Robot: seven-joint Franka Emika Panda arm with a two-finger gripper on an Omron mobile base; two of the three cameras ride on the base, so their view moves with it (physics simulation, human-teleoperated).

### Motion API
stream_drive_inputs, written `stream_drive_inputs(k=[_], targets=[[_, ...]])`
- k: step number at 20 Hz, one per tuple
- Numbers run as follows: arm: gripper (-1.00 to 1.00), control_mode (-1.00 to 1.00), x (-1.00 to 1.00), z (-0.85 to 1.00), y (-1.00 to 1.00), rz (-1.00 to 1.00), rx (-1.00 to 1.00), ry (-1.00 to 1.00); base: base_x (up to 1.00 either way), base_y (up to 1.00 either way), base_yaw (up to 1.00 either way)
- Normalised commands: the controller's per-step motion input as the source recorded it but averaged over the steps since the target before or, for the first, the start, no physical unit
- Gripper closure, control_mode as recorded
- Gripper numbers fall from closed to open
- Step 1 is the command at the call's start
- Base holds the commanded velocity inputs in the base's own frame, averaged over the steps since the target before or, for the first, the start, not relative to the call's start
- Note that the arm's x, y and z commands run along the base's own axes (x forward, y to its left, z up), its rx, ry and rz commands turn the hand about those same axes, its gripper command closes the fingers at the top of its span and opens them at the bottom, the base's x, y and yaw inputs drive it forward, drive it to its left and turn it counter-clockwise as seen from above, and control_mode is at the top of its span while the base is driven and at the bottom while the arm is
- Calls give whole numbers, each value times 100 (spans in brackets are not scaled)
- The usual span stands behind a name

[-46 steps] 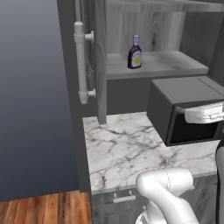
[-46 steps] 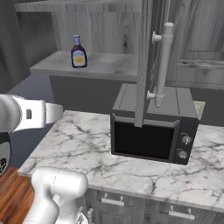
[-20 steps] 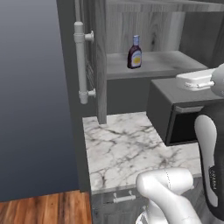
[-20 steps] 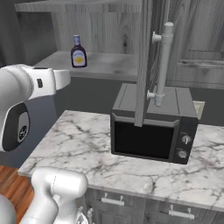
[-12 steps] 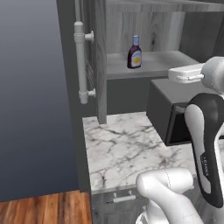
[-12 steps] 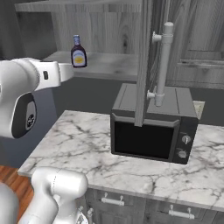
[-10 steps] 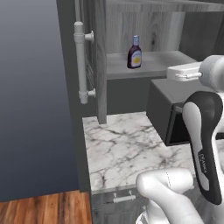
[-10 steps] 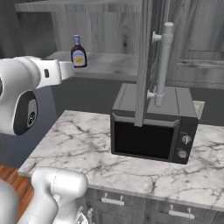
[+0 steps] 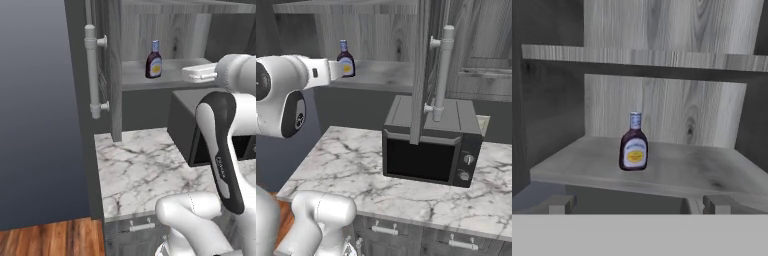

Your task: Take 2 condiments from the cabinet and move them on the counter near the stove.Make sure the condiments are lined up with each other, next to each other.

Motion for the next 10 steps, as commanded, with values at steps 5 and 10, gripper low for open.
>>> stream_drive_inputs(k=[5,10], targets=[[-100,-100,37,0,0,0,0,0,0,0,0],[-100,-100,27,1,2,0,0,-5,0,0,0]])
